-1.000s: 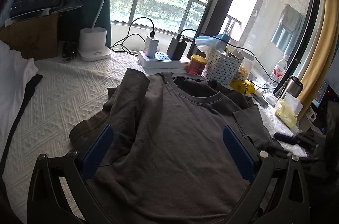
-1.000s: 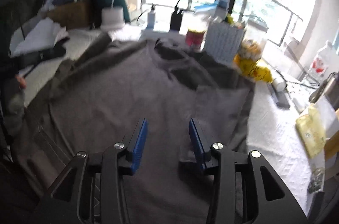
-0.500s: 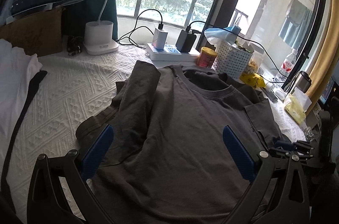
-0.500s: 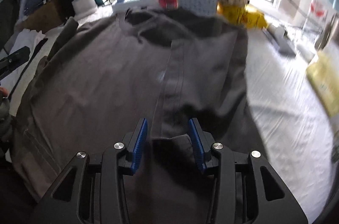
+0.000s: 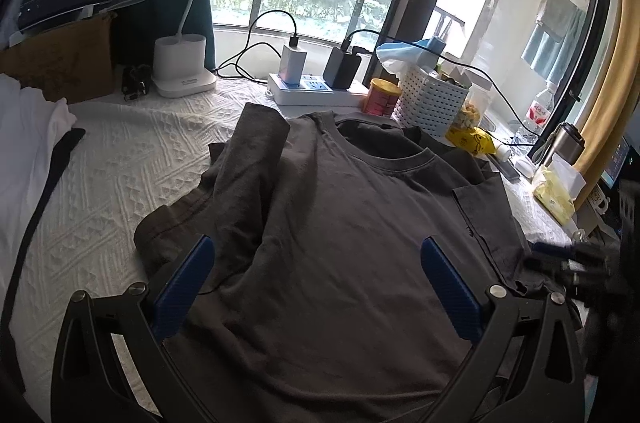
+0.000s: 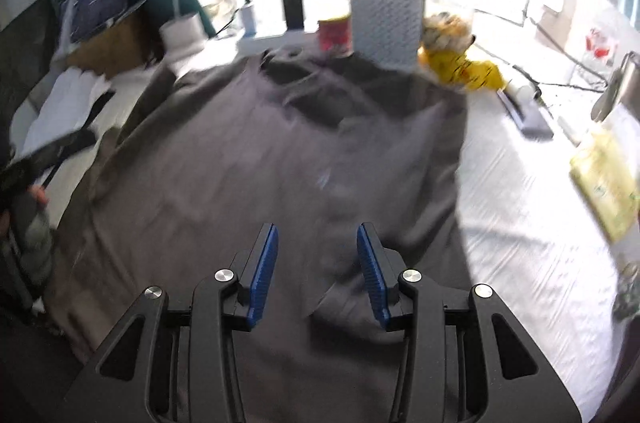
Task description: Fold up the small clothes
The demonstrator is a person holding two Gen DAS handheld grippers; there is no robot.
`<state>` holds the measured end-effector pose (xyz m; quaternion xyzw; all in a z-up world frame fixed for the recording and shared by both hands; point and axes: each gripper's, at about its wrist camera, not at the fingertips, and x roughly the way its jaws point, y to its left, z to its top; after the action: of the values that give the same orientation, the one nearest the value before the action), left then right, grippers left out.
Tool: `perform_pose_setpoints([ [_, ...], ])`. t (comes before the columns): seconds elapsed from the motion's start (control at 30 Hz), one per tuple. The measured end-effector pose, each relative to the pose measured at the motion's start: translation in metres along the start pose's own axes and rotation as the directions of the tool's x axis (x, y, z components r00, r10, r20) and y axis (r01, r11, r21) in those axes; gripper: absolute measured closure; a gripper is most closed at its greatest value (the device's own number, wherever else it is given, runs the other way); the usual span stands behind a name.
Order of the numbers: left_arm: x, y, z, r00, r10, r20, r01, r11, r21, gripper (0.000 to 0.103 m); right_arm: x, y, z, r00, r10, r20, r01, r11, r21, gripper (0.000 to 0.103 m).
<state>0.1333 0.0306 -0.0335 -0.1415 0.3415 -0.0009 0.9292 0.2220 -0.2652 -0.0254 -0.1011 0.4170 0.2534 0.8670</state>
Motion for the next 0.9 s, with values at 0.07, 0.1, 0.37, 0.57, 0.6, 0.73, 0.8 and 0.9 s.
perform_pose_setpoints([
  [0.07,0.001,0.001,0.002,1.000,0.001,0.003,-0.001,1.000,0.001,0.001,0.010,-0.001,0.013,1.000,-0.015,0.001,0.015,1.000,-0.003,0.059],
  [0.1,0.003,0.003,0.004,1.000,0.005,0.004,-0.005,1.000,0.002,0.001,0.016,0.000,0.018,1.000,-0.021,-0.003,0.021,1.000,-0.004,0.059],
  [0.37,0.026,0.017,0.015,0.998,0.062,-0.024,-0.062,0.998,0.013,0.001,0.078,0.004,0.050,0.992,-0.110,-0.059,0.109,0.994,-0.015,0.059],
  [0.57,0.043,0.026,0.024,0.996,0.080,-0.043,-0.079,0.997,0.022,0.001,0.108,0.002,0.055,0.987,-0.140,-0.079,0.136,0.989,-0.050,0.059],
  [0.6,0.046,0.028,0.024,0.995,0.086,-0.048,-0.085,0.996,0.020,0.001,0.109,0.003,0.056,0.987,-0.140,-0.073,0.136,0.989,-0.063,0.060],
  [0.73,0.056,0.035,0.024,0.991,0.111,-0.072,-0.111,0.994,0.003,0.001,0.112,0.011,0.057,0.990,-0.128,-0.052,0.121,0.985,-0.119,0.078],
  [0.8,0.059,0.038,0.023,0.990,0.117,-0.078,-0.118,0.993,-0.002,0.001,0.112,0.014,0.058,0.989,-0.137,-0.047,0.130,0.983,-0.129,0.099],
  [0.9,0.058,0.039,0.023,0.991,0.115,-0.076,-0.115,0.993,-0.004,0.001,0.110,0.014,0.060,0.993,-0.107,-0.045,0.101,0.988,-0.119,0.100],
])
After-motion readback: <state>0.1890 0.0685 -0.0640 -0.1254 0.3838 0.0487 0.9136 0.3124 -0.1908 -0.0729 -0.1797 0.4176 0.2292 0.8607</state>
